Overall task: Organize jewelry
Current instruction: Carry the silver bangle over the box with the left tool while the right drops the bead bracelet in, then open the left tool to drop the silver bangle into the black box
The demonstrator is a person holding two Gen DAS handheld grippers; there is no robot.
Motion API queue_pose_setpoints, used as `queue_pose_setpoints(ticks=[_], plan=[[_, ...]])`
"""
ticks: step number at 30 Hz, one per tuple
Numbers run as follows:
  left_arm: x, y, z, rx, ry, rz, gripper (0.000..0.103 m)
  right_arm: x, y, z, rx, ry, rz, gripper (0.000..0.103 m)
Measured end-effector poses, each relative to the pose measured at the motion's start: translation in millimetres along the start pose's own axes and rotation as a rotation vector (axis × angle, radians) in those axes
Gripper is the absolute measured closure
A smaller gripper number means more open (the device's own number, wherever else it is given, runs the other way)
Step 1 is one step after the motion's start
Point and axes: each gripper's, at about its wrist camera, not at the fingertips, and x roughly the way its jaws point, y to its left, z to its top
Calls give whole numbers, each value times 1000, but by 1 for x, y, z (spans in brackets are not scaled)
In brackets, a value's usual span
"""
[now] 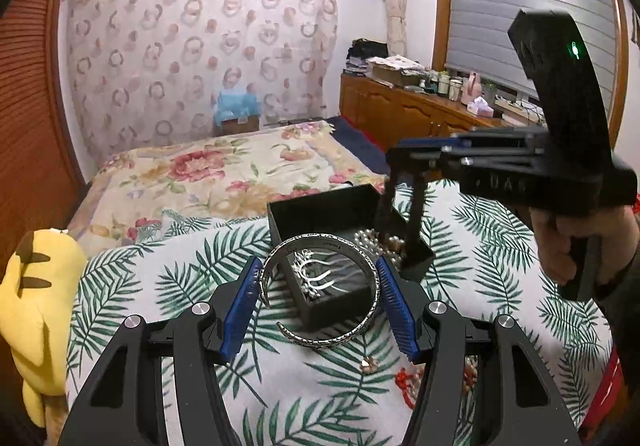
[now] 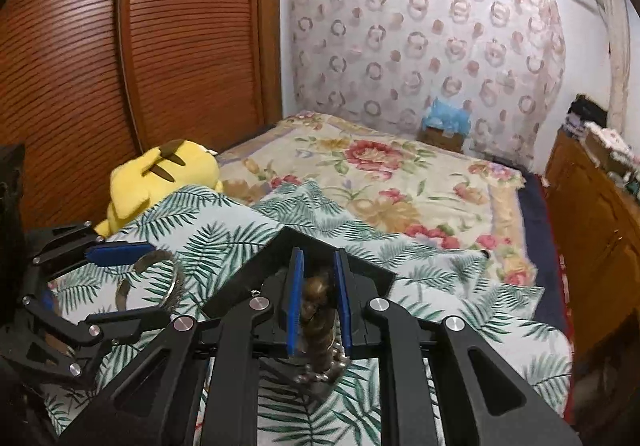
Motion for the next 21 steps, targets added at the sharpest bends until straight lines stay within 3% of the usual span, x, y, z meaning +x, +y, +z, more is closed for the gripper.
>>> queue_pose_setpoints(ticks=[1,2,3,9,21], plan=[[1,1,1,-3,1,2,47,3,-1,1,8,4,-1,82],[4,2,3,-5,3,4,47,5,-2,1,15,4,2,68],[5,4,2,-6,3,4,47,5,-3,2,26,-3,5,61],[17,8,8,-17,17,8,47,-1,-3,-4,9,-3,-22,61],[51,-1,21,-2,51,11,47,-16,-27,-48,27,29,-100,61]])
